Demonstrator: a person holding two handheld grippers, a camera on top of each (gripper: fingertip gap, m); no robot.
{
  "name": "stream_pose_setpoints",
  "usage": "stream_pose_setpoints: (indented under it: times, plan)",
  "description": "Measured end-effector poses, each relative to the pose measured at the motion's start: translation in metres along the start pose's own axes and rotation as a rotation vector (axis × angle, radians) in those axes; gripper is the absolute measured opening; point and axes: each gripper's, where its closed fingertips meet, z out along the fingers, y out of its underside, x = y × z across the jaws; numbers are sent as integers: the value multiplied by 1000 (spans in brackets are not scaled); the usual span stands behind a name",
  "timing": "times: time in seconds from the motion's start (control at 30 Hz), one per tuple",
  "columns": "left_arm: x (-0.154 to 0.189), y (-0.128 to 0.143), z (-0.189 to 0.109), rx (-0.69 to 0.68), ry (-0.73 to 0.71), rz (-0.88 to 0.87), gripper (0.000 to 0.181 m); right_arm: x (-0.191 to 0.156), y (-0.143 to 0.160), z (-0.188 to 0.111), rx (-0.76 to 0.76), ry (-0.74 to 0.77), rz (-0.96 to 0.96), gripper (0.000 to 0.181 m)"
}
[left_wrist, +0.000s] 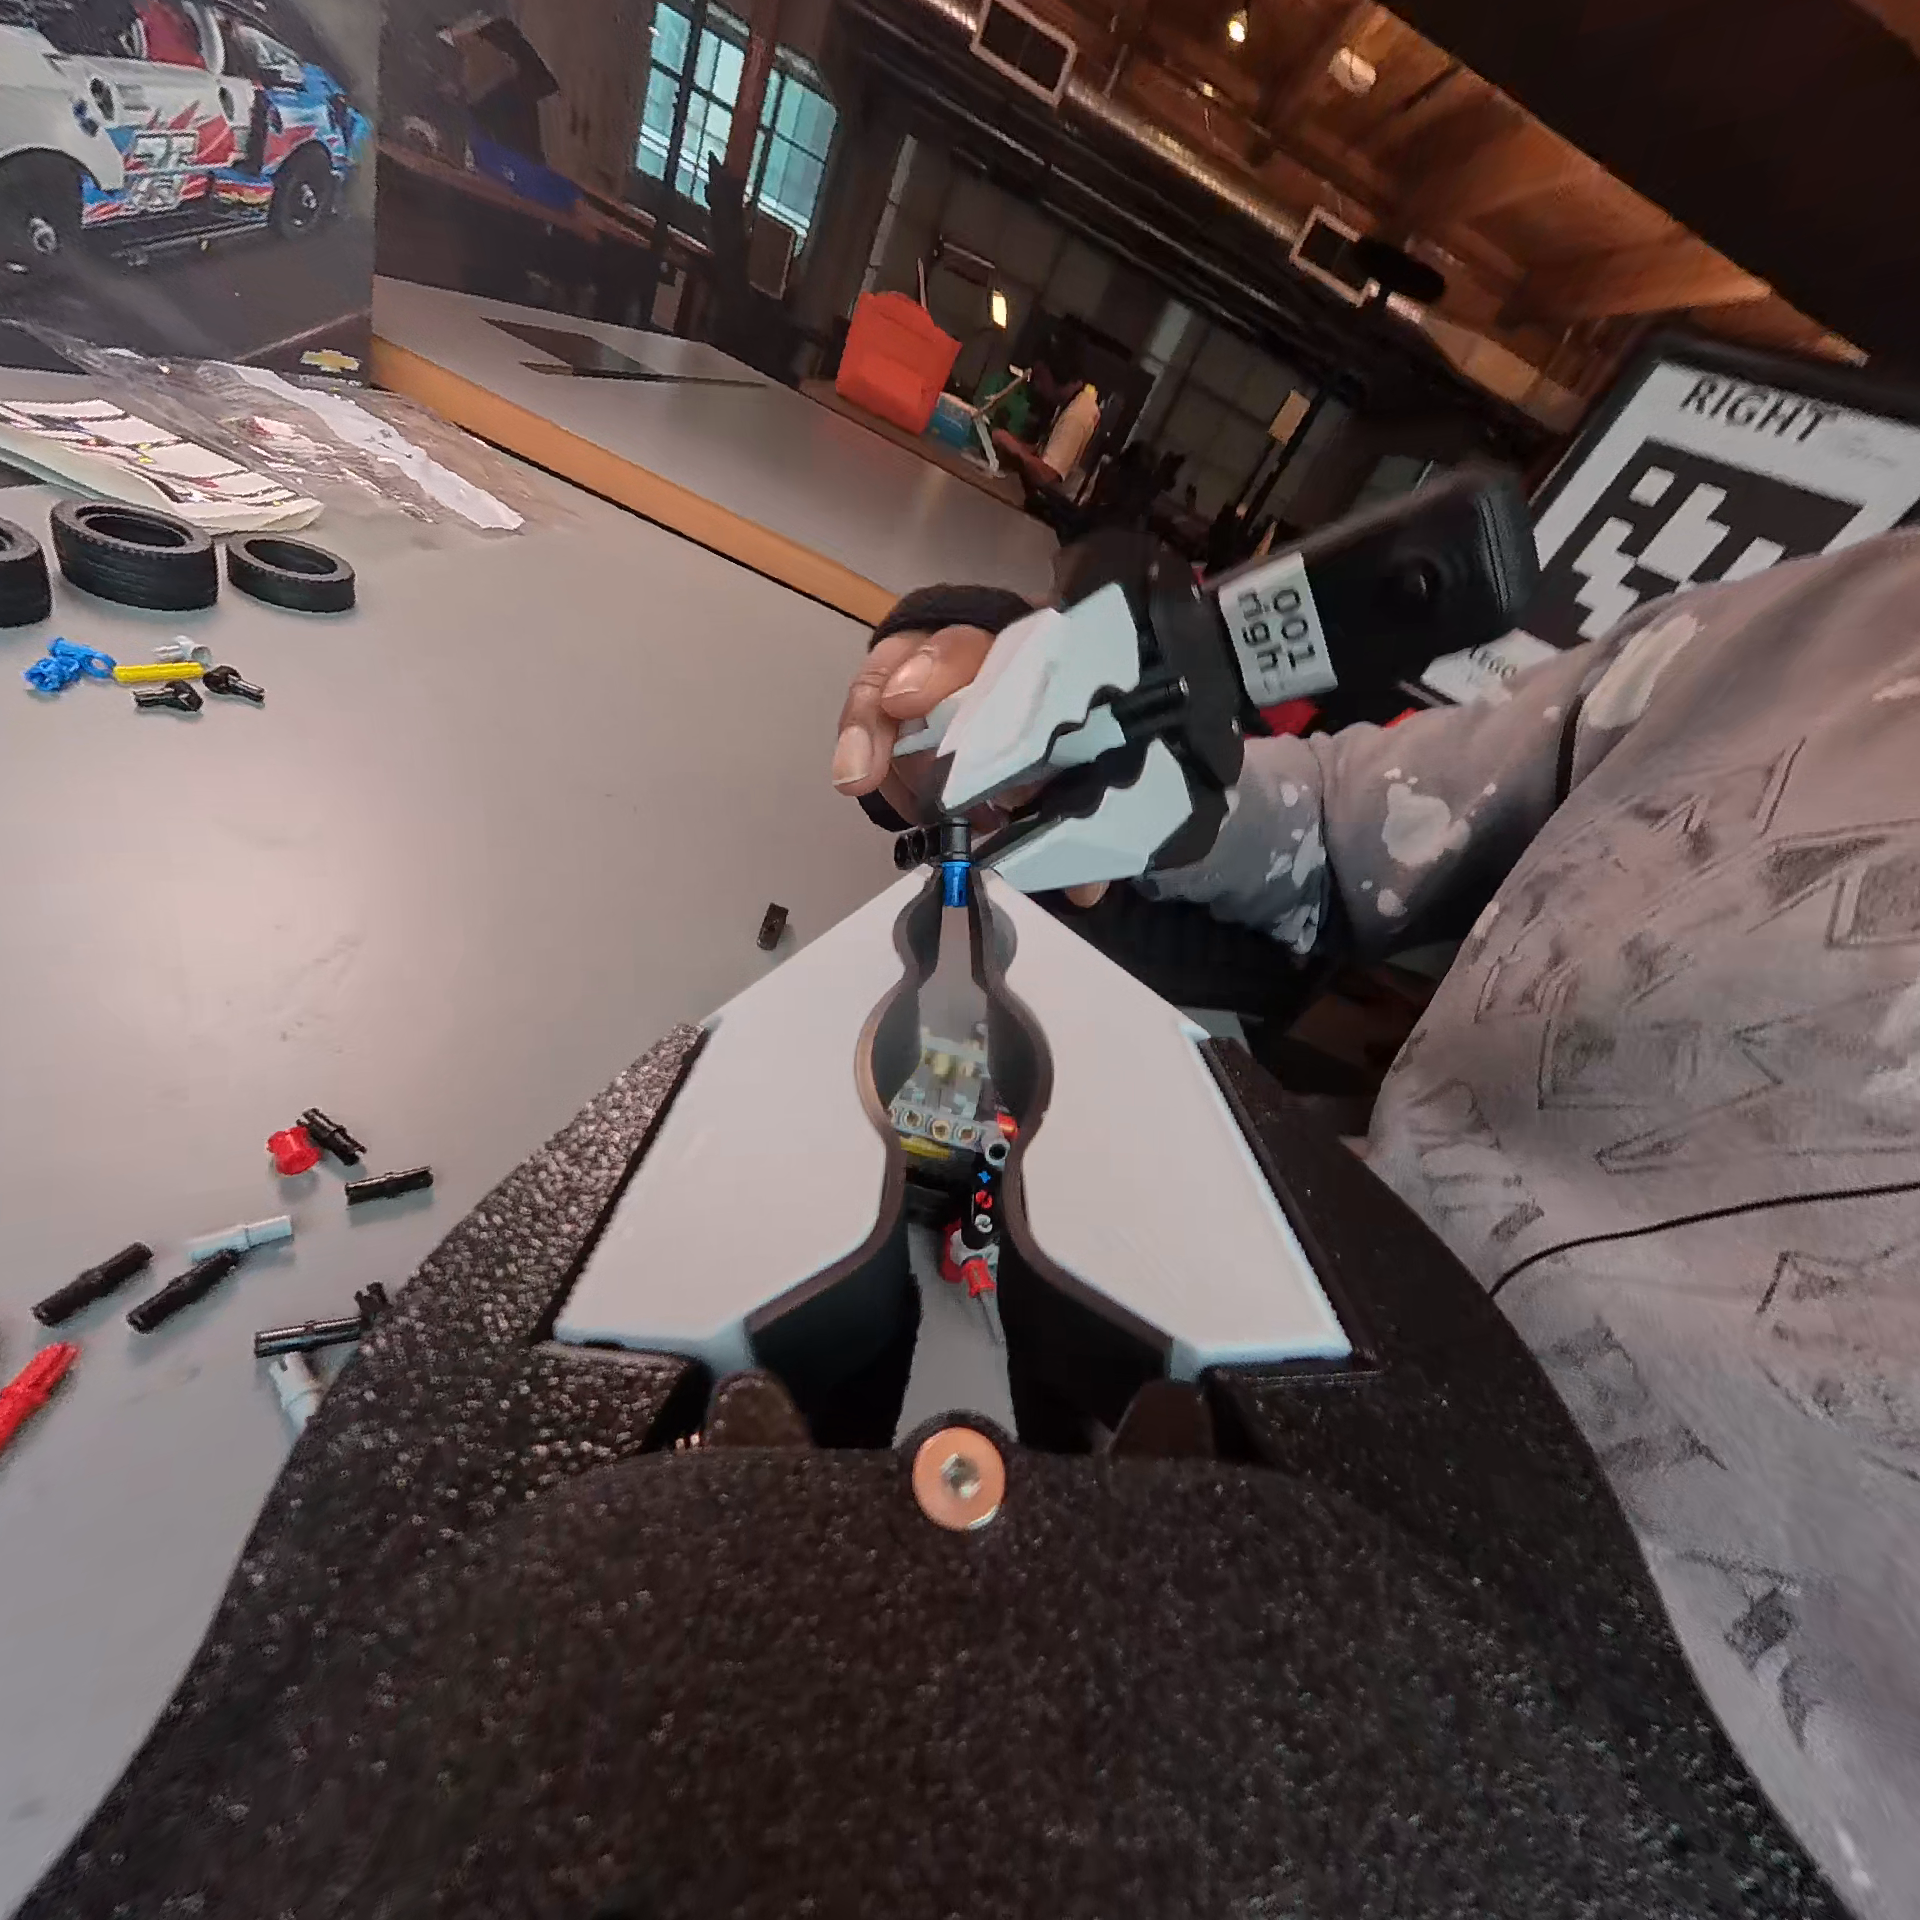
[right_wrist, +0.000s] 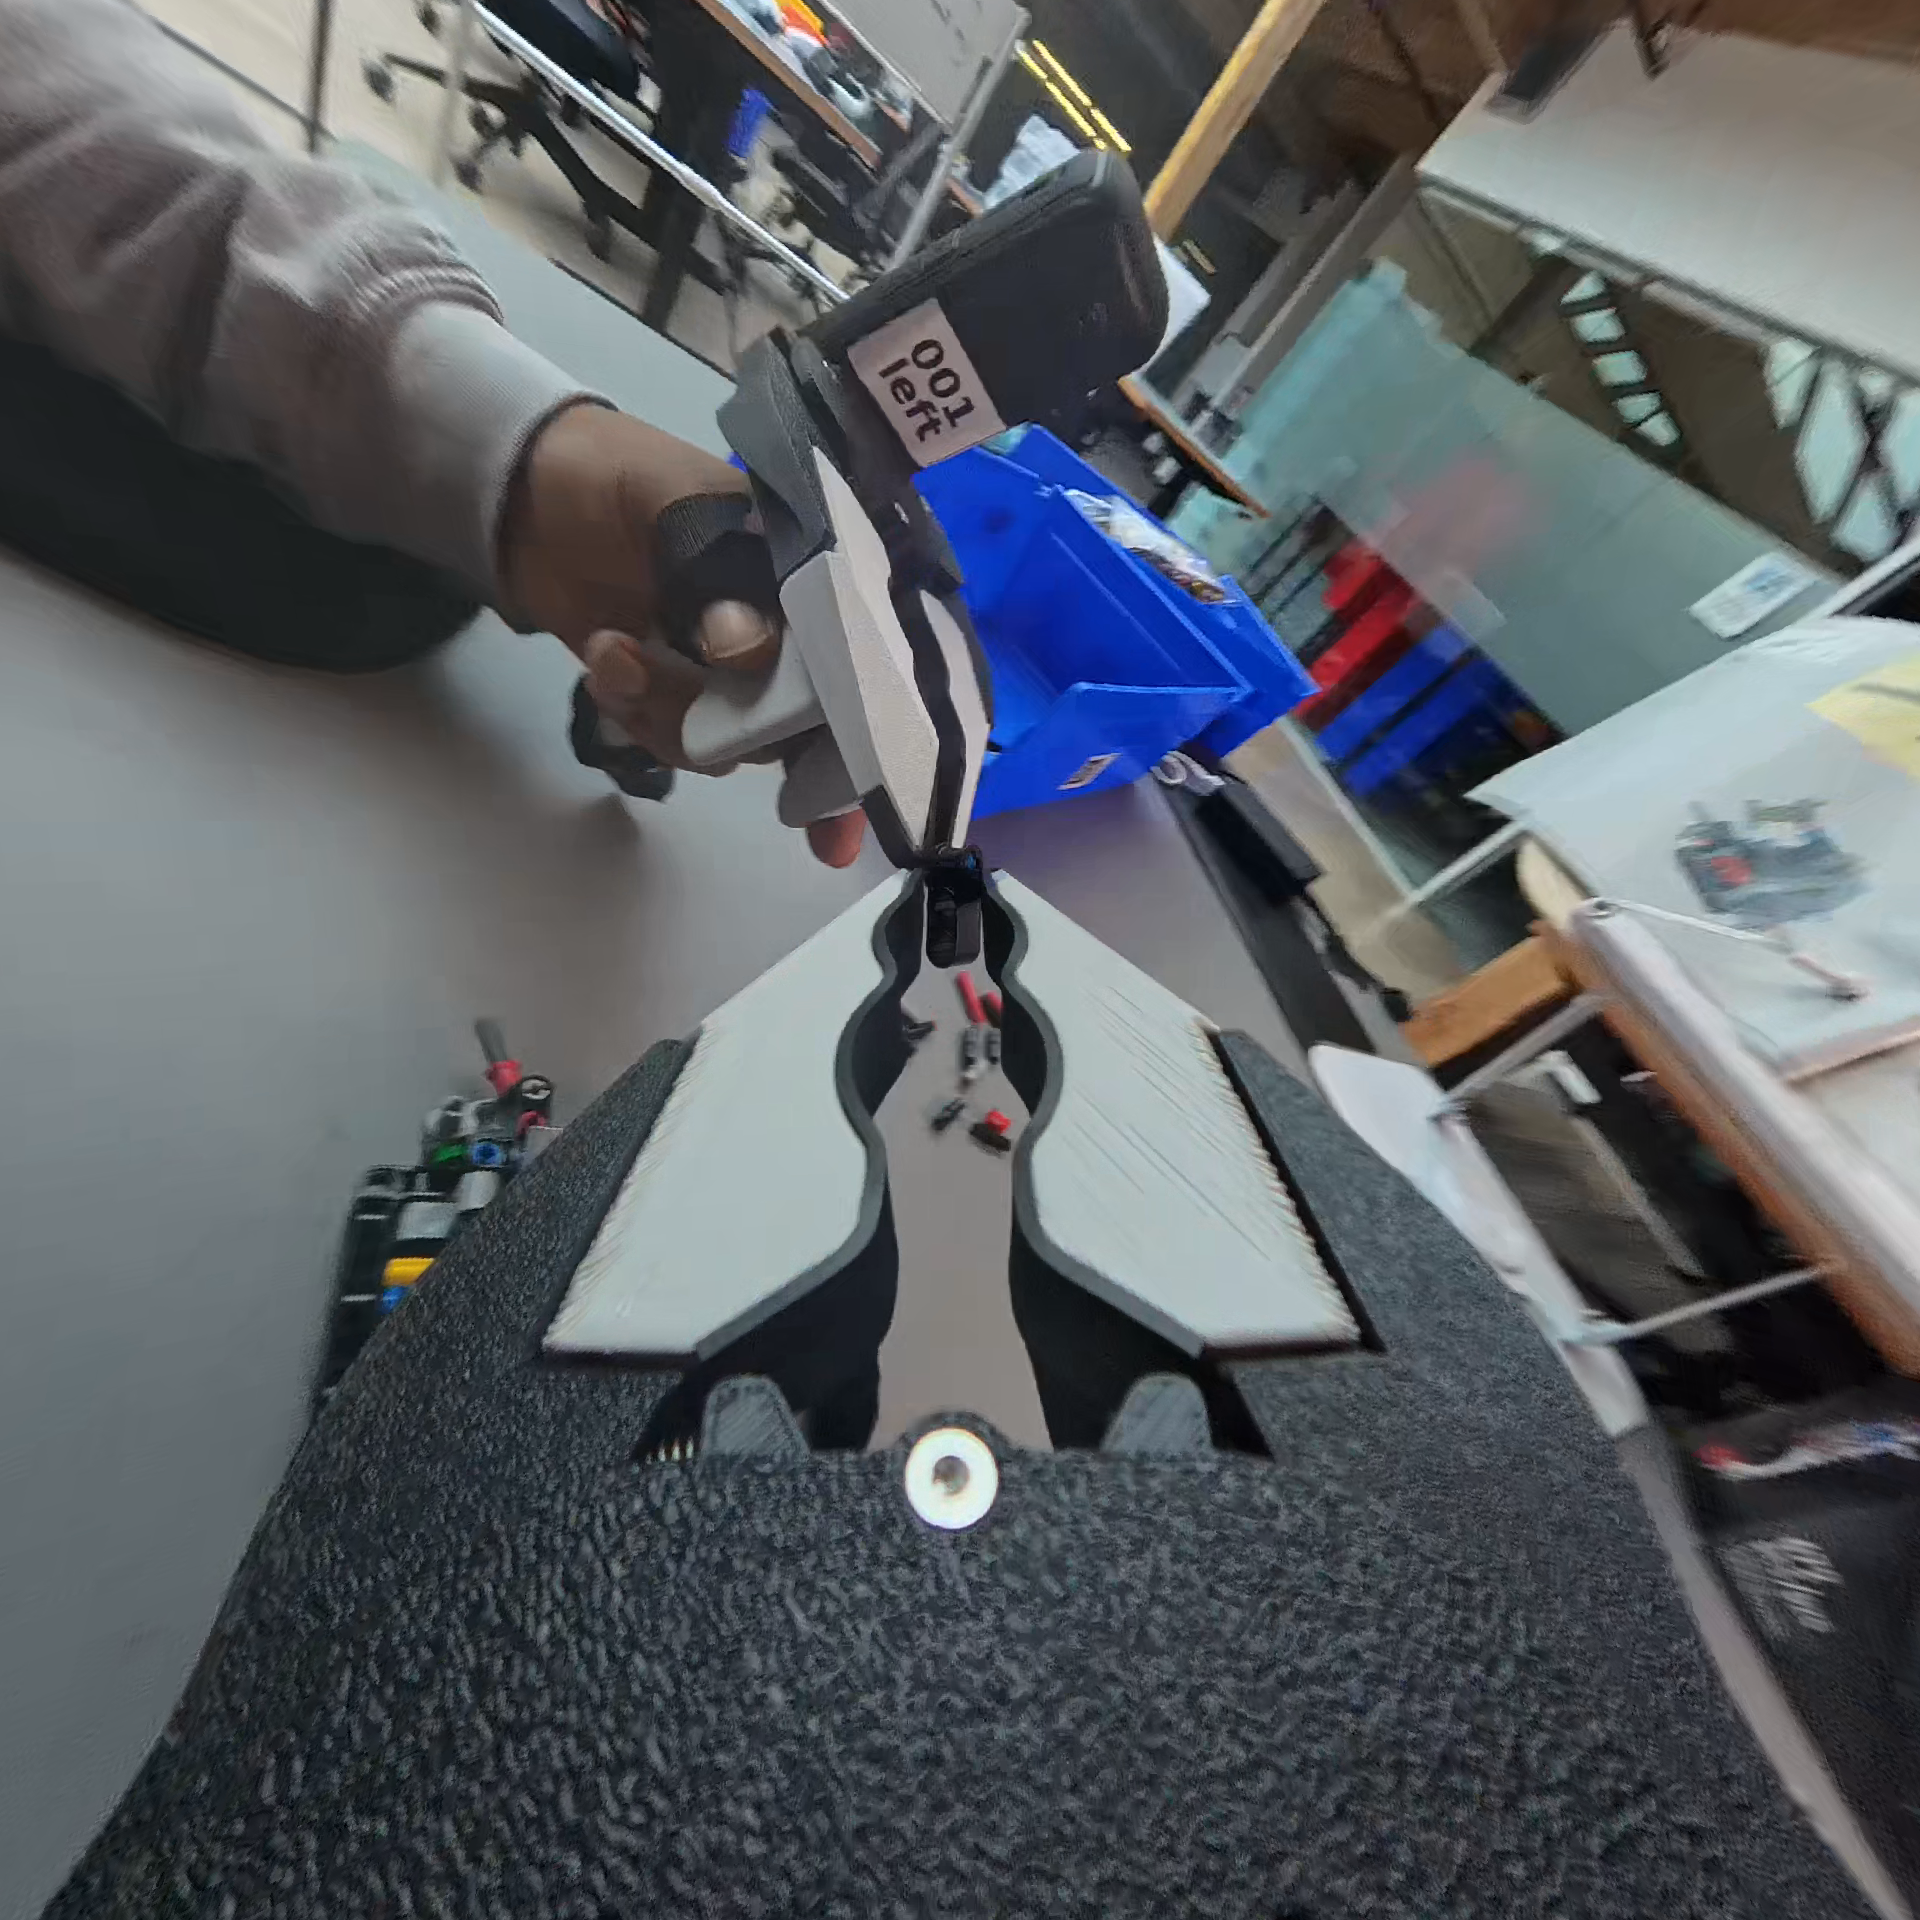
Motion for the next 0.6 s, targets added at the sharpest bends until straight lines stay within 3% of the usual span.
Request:
stream_pose_setpoints:
  times: [0.07, 0.13, 0.2, 0.4, 0.6]
  plan:
    - [7, 7, 1, -61, 3, 111, 4, -14, -1, -6, 28, -183, 180, 21]
    - [14, 14, 3, -114, 13, 177, 4, -25, 1, -11, 23, -286, 241, 23]
    - [19, 22, 7, -164, 28, 207, 4, -29, 3, -13, 18, -309, 236, 9]
    - [25, 36, 8, -223, 75, 222, 3, -44, 6, -16, 3, -401, 239, 7]
    - [25, 25, 8, -201, 50, 209, 3, -34, -2, -18, 106, -432, 385, 6]
